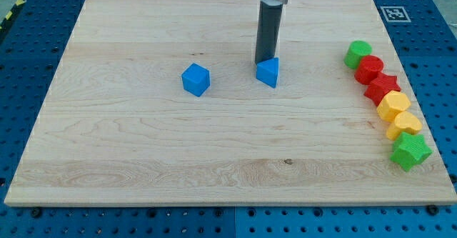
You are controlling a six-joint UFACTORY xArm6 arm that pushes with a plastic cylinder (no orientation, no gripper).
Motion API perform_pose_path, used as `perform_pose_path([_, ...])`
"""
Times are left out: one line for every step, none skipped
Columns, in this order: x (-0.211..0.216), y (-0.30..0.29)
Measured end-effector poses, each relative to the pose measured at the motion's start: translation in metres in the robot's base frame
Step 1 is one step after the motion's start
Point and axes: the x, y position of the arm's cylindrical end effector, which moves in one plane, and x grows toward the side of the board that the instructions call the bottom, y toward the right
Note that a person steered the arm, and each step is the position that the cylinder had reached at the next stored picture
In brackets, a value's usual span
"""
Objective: Push the blue triangle slightly right
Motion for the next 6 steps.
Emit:
perform_pose_path([0.025, -0.040])
perform_pose_path([0.052, -0.032])
perform_pose_path([0.033, 0.003])
perform_pose_path([0.000, 0.013])
perform_pose_path([0.006, 0.020])
perform_pose_path([0.047, 0.020])
